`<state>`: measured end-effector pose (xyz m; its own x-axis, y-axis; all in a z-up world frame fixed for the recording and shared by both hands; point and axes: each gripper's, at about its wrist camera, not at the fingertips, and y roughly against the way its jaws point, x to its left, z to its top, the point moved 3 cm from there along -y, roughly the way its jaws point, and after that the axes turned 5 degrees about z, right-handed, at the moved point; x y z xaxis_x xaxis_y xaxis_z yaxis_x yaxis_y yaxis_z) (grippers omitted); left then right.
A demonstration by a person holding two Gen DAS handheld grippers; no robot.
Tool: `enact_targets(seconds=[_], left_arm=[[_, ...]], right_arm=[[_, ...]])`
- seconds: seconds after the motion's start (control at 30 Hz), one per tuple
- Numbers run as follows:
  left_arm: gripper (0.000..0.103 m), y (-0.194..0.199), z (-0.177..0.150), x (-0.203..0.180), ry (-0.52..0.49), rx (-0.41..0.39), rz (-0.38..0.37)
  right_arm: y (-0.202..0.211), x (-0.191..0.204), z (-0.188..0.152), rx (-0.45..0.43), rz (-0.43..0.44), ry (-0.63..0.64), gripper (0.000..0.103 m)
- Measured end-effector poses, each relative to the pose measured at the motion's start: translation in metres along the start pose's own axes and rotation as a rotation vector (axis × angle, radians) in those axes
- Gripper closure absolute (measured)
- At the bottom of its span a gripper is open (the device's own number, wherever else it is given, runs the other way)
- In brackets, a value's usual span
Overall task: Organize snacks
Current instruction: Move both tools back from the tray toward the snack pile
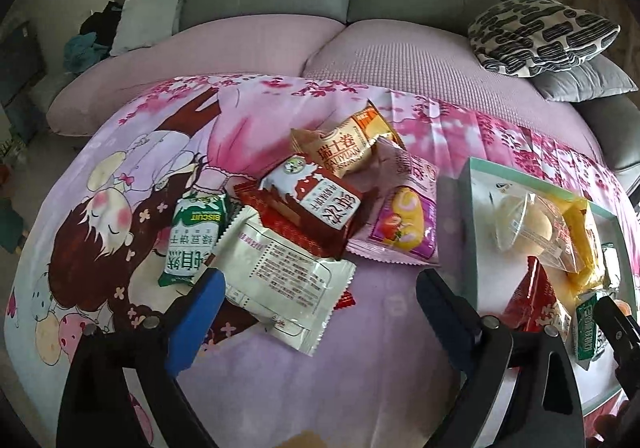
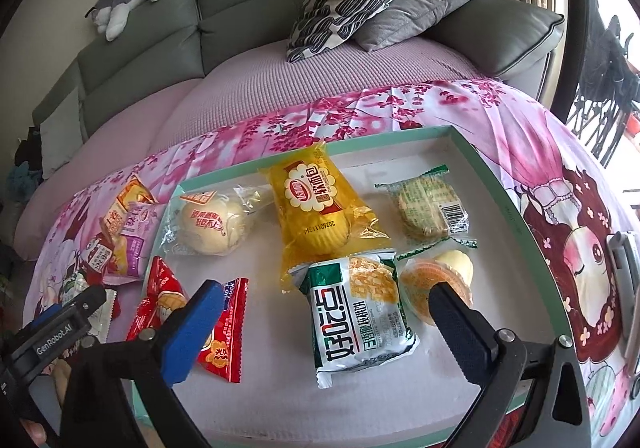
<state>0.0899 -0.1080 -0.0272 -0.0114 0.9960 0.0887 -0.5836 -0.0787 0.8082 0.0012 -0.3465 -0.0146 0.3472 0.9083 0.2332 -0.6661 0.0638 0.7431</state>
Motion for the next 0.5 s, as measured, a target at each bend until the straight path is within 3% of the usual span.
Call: enact_targets(seconds=[0.5], left_arm=[[0.006, 0.002, 0.007, 0.034, 0.092, -0.004, 0.004]], right_arm=[[0.004, 0.023, 0.005, -0.028, 0.032, 0.025, 0.0]])
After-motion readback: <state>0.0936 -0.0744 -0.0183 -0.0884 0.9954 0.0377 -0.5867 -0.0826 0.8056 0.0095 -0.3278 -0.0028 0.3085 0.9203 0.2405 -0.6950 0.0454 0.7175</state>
